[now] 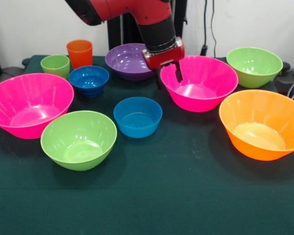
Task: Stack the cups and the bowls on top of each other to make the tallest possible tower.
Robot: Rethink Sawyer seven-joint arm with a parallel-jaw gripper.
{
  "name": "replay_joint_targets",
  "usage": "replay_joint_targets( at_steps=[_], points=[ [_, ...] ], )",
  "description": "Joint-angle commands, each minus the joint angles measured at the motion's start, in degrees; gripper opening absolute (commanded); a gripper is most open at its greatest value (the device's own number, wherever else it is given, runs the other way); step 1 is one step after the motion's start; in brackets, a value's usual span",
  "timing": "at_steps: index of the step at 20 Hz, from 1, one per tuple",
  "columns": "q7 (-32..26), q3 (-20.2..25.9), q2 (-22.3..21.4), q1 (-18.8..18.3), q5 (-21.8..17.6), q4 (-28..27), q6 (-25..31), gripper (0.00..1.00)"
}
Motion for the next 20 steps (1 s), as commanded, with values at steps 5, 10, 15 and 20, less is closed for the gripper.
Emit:
replay_joint_targets(
  at_steps=[5,10,15,20],
  points=[
    [2.97,-5.75,6.48,5.67,-5.84,-4.42,-7.93,1.0],
    [3.55,-7.96,5.05,7.81,-6.51,-4.63,-10.88,0.0],
    [2.76,-7.6,3.95,6.84,-4.73,-3.0,-10.58,0.0],
    [2.16,-6.83,1.55,6.02,-3.83,-1.37,-9.46,0.0]
  ],
)
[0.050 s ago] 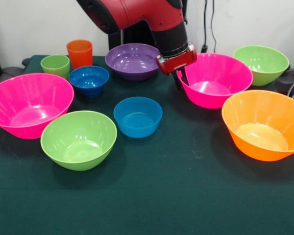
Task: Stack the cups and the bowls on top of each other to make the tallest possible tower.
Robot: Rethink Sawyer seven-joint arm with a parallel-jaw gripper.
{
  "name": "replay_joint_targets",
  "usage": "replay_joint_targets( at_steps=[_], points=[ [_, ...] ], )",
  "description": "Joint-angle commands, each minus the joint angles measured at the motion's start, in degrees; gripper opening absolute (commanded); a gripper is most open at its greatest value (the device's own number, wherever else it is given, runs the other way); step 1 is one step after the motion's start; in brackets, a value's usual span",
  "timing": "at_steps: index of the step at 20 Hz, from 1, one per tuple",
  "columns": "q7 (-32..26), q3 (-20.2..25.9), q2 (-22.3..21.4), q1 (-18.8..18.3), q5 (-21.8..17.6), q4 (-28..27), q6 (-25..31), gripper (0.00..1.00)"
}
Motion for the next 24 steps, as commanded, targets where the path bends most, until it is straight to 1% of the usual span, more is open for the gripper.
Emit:
replay_joint_targets(
  at_steps=[1,4,6,7,8,9,15,19,24],
  points=[
    [2.04,-2.19,-2.22,1.06,-2.1,-1.02,-1.11,0.0],
    [1.28,-1.06,-3.9,0.35,-1.2,0.06,0.35,0.0],
    [0.13,0.83,-7.44,-0.49,0.31,1.86,2.38,0.0],
    [-0.69,2.3,-10.85,-0.97,1.88,3.45,4.15,0.0],
    [-1.1,3.06,-12.69,-1.14,2.8,4.26,5.05,0.0],
    [-1.63,4.19,-15.85,-1.31,4.48,5.59,6.62,0.0],
    [-3.31,7.88,-25.45,-1.72,11.2,9.24,12.28,0.0],
    [-4.45,10.04,-29.27,-2.42,14.68,10.41,15.0,0.0],
    [-4.68,11.7,-31.8,-2.72,17.71,10.56,17.35,0.0]
  ],
)
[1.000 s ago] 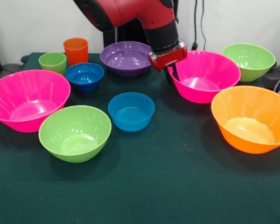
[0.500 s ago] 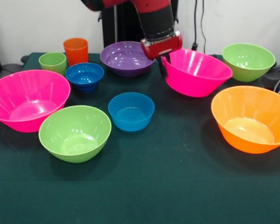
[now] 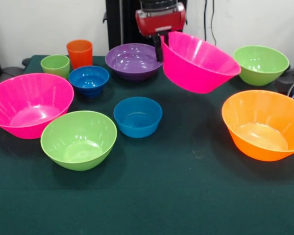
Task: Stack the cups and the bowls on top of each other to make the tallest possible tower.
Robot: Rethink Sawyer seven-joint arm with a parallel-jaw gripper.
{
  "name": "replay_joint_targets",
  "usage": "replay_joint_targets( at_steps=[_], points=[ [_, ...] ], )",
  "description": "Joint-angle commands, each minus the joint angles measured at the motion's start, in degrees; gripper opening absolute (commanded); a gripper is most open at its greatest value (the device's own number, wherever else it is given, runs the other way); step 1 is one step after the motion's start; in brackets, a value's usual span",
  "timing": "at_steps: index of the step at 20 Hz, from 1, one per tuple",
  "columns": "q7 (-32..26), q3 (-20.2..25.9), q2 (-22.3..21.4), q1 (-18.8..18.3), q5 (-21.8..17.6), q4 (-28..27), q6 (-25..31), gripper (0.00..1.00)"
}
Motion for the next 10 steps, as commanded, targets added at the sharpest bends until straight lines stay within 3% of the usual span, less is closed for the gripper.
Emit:
replay_joint_targets(
  at_steps=[1,6,10],
  points=[
    [-4.57,6.28,-7.29,0.24,5.87,4.61,8.73,0.0],
    [-2.69,6.07,-7.3,1.55,7.96,3.42,9.99,0.0],
    [-0.89,4.3,-4.87,3.31,8.09,0.33,10.05,0.0]
  ],
)
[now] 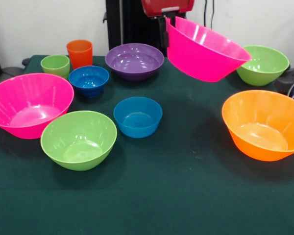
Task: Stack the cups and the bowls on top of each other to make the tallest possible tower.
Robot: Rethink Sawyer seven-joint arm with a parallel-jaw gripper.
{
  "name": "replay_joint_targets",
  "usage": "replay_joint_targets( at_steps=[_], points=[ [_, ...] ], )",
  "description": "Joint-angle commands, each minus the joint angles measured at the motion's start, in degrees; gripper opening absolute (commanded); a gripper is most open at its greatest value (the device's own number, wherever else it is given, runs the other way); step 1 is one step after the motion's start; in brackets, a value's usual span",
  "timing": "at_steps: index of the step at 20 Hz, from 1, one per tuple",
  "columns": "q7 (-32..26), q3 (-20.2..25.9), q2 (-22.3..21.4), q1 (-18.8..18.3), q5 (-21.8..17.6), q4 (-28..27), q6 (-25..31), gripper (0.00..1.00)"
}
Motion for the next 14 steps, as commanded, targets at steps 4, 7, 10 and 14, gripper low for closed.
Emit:
replay_joint_targets(
  at_steps=[4,7,10,14],
  points=[
    [-0.18,-0.13,4.75,5.06,2.59,-4.98,8.27,0.0],
    [0.1,-0.41,6.31,6.37,3.16,-7.72,9.52,0.0],
    [-0.65,-0.39,6.71,7.5,3.56,-10.57,12.45,0.0],
    [-2.13,-0.76,7.57,9.92,3.23,-16.39,17.13,0.0]
  ],
)
